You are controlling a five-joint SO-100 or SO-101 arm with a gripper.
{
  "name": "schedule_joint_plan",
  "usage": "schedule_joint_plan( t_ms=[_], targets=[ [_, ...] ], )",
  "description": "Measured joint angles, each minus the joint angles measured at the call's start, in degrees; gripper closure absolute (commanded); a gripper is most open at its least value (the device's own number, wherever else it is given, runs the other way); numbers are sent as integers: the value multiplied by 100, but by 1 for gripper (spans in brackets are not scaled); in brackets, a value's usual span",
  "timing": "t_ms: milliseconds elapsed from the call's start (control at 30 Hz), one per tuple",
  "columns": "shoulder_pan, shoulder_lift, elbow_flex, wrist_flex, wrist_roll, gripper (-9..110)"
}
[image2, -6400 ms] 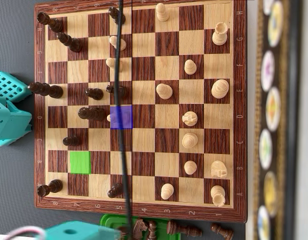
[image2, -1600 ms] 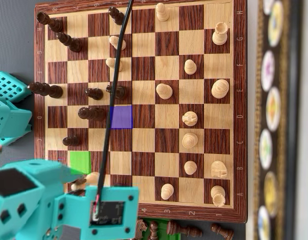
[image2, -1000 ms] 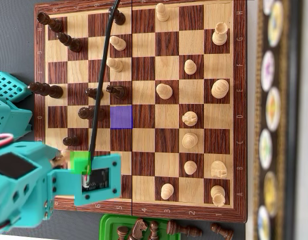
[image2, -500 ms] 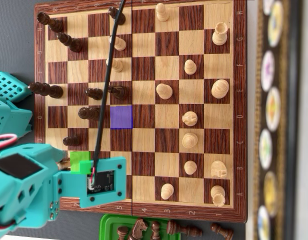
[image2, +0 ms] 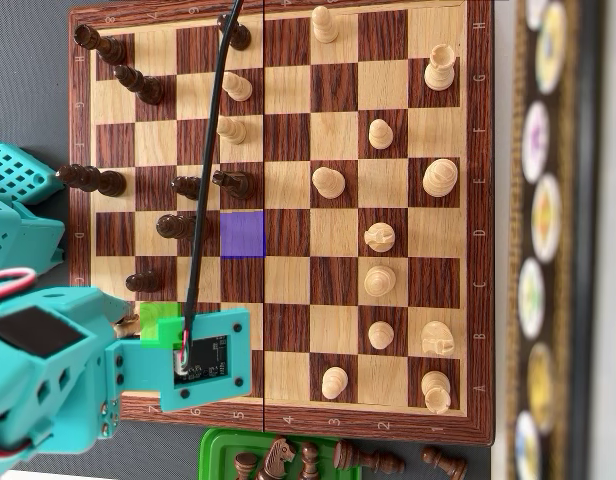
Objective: Play chess
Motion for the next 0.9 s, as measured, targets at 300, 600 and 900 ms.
schedule_joint_plan(
  t_ms=[300,600,900],
  targets=[
    [0,246,132,-229,0,99],
    [0,299,167,-229,-132,99],
    [18,308,202,-229,-299,99]
  ],
)
